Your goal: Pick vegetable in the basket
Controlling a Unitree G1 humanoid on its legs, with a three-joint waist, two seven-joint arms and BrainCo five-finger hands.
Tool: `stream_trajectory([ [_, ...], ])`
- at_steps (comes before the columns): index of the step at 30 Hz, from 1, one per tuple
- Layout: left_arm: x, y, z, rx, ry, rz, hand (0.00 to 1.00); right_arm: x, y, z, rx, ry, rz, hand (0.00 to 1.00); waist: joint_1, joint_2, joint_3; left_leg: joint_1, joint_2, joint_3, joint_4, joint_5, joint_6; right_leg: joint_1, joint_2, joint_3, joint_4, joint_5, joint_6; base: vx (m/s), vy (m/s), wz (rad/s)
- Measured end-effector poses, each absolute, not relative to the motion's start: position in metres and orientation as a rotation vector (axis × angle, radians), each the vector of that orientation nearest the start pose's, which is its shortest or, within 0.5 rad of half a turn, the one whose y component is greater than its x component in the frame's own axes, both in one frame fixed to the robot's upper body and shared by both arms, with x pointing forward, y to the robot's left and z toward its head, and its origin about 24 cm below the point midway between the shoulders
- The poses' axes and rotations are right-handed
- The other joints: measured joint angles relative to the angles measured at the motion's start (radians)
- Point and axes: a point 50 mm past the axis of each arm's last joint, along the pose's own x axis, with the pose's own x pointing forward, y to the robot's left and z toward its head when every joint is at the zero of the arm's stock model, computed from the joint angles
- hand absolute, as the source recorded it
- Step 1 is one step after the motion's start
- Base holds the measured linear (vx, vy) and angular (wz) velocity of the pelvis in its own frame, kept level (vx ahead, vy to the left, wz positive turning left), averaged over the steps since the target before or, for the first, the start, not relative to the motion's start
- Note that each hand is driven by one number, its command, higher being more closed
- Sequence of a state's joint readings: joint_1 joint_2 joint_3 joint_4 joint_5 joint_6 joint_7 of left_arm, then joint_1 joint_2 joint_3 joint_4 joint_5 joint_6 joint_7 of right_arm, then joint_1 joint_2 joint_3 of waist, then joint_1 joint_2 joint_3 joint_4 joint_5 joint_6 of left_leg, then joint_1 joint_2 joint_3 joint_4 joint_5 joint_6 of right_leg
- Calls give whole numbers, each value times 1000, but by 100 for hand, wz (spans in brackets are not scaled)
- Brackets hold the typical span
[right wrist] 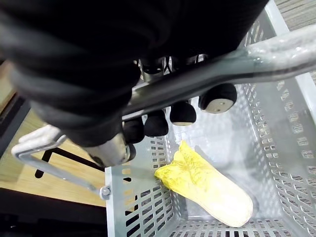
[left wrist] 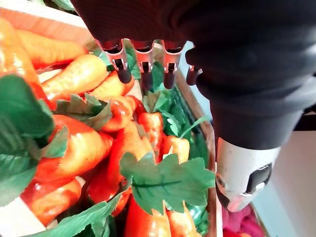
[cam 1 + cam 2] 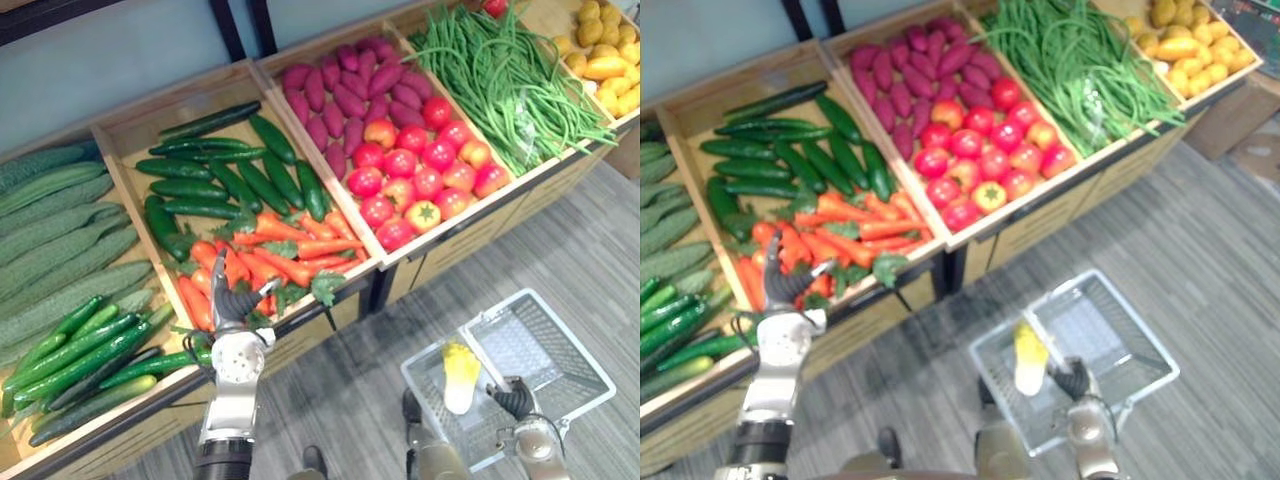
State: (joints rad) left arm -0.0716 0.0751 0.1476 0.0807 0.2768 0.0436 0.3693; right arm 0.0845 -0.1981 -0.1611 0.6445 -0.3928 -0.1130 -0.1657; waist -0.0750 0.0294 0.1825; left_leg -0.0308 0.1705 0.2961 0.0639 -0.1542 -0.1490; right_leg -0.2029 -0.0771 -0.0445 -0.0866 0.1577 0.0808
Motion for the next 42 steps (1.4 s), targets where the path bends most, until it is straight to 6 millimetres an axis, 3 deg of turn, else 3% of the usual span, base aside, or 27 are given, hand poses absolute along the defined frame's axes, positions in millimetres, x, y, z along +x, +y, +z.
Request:
stream_trajectory([
  [10, 258, 244, 36, 322, 89, 707, 0, 171, -257, -86, -564, 604, -245, 100, 0, 15, -6, -1, 1, -1, 2, 0, 0, 0, 2, 0, 0, 0, 0, 0, 0, 0],
  [19, 266, 253, 19, 250, 189, 779, 0, 172, -255, -86, -570, 601, -236, 100, -3, 15, -6, 15, -1, 6, -7, 0, 0, 1, 0, 0, -1, 0, 0, 0, 0, -1],
  [31, 264, 251, -1, 283, 285, 732, 0, 173, -252, -87, -582, 601, -215, 100, -3, 15, -6, 20, -1, 3, -9, 0, 0, 15, -6, -8, -18, 4, -1, 0, 0, 0],
  [42, 260, 255, -2, 457, 292, 592, 0, 173, -252, -87, -582, 600, -216, 100, -2, 15, -6, 23, -1, 3, -10, 0, 0, 18, -7, -13, -18, 4, 0, -13, -36, 0],
])
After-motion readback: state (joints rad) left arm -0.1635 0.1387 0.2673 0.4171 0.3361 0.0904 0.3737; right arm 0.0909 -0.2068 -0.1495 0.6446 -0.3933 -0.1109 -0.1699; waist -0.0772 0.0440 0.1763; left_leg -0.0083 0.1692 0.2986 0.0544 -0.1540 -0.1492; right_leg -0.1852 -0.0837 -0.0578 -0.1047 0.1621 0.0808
